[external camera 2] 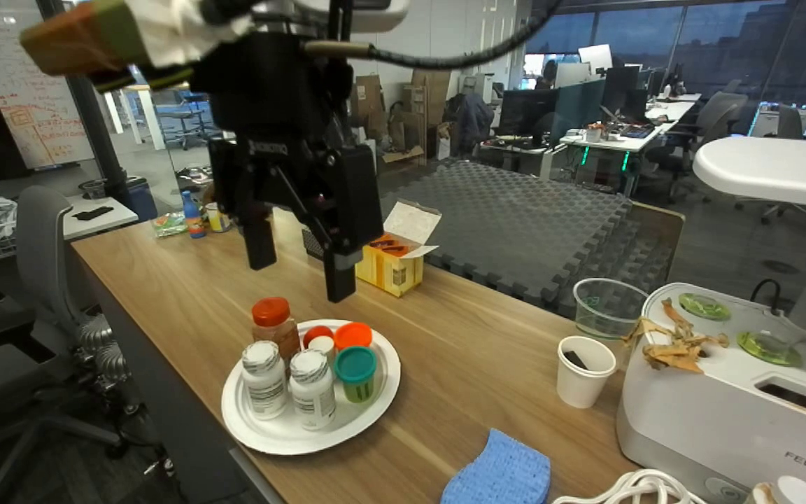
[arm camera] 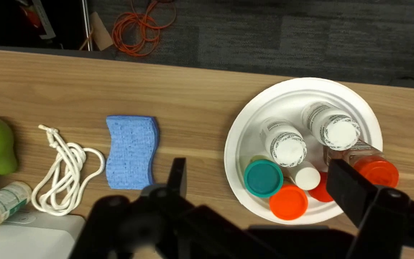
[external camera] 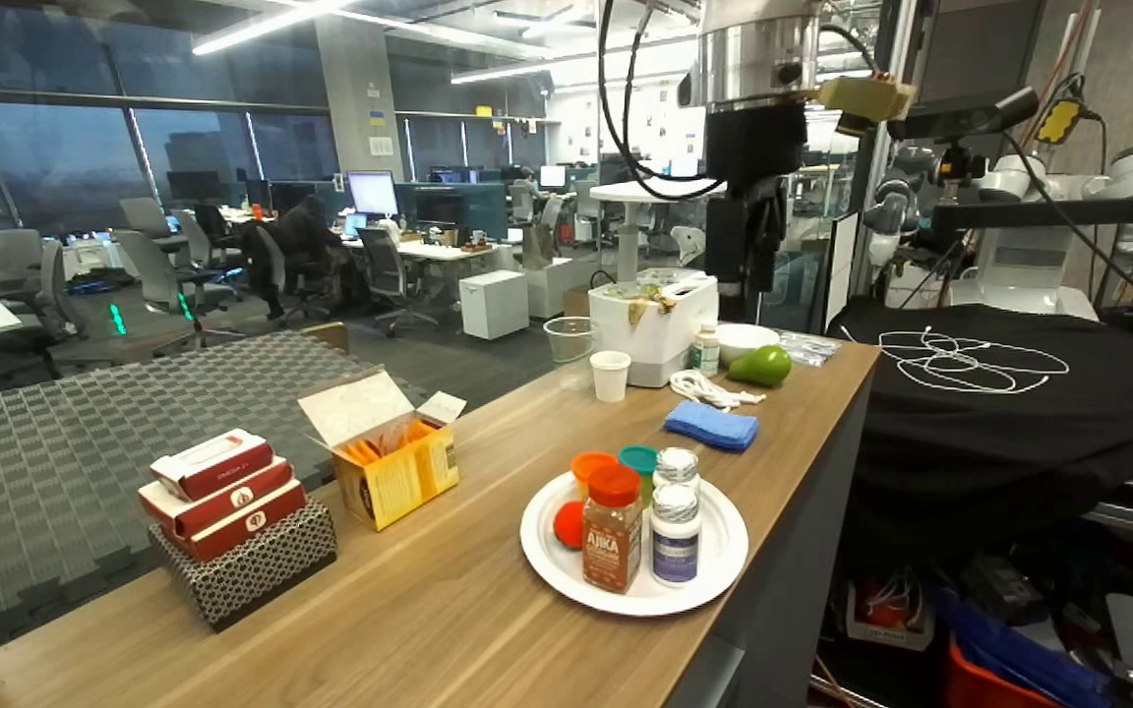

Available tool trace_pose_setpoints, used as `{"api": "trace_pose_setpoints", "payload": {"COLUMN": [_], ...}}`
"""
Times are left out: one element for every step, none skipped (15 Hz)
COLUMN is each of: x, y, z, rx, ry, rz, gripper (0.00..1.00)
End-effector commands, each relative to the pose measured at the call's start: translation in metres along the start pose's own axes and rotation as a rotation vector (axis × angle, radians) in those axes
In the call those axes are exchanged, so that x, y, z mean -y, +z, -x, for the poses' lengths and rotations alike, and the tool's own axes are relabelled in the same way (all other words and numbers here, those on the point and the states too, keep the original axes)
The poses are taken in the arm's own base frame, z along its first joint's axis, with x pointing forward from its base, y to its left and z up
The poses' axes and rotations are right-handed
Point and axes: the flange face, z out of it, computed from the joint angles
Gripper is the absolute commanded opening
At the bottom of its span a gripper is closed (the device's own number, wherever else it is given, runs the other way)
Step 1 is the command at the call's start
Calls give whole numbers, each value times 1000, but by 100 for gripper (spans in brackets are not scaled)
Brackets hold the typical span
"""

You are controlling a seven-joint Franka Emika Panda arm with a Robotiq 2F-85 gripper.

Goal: Put all the bottles and the orange ball in the plate, and then use the blue object to clean the table

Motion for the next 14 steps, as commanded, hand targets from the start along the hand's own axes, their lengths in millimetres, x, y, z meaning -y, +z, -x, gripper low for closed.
{"api": "trace_pose_setpoints", "payload": {"x": [-9, -14, -21, -28, -35, -43, -52, -60, -69, -76, -83, -89, -95, -101], "y": [31, 42, 55, 67, 80, 92, 102, 110, 118, 125, 132, 138, 144, 150], "z": [-38, -45, -52, -58, -64, -69, -72, -74, -75, -77, -77, -77, -77, -77], "rx": [-3, 4, 18, 32, 46, 59, 70, 78, 82, 86, 92, 93, 98, 101], "ry": [-2, 21, 49, 68, 82, 99, 114, 125, 140, 151, 169, 182, 201, 217], "rz": [-45, -65, -81, -94, -106, -113, -116, -119, -116, -117, -110, -115, -119, -129], "gripper": [100, 100, 100, 100, 100, 100, 100, 100, 100, 100, 100, 100, 100, 100]}}
